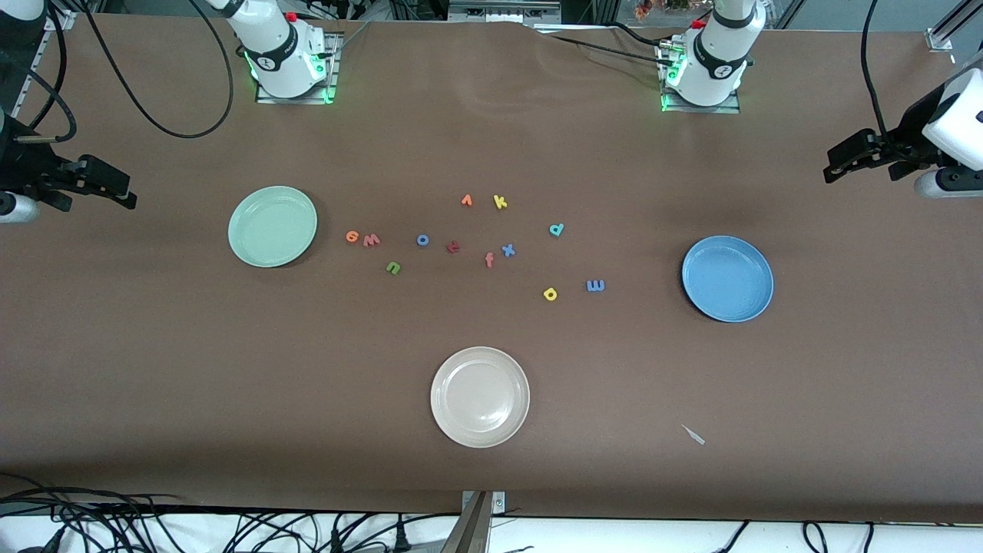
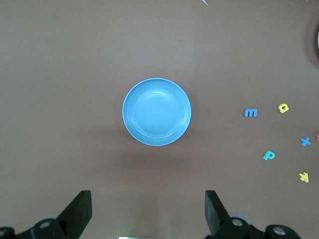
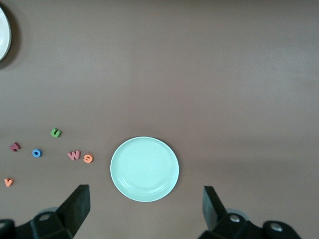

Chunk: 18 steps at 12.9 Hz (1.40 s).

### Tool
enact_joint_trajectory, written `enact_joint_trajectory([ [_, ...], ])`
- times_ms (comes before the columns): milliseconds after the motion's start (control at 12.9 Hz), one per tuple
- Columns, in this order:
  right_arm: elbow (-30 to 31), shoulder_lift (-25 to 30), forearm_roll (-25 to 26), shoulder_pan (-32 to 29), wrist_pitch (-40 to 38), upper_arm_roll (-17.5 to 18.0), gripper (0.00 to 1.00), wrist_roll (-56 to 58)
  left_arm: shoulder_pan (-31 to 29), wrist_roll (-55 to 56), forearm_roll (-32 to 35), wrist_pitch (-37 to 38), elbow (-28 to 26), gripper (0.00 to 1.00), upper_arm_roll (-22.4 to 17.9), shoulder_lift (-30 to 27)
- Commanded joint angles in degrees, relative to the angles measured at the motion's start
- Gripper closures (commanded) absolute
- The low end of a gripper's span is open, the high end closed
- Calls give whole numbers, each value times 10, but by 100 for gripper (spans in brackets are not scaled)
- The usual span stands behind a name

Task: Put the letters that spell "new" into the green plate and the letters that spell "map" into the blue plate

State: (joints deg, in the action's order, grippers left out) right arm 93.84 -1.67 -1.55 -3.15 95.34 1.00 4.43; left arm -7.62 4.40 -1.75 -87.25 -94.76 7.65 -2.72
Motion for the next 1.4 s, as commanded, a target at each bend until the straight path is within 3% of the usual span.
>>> enact_joint_trajectory([
  [0,6,3,8,-2,5,4,0,-5,-6,-13,14,-4,-7,0,4,-16],
  [1318,5,3,4,-3,-2,3,0,-5,-6,-18,9,-12,-15,0,5,-15],
])
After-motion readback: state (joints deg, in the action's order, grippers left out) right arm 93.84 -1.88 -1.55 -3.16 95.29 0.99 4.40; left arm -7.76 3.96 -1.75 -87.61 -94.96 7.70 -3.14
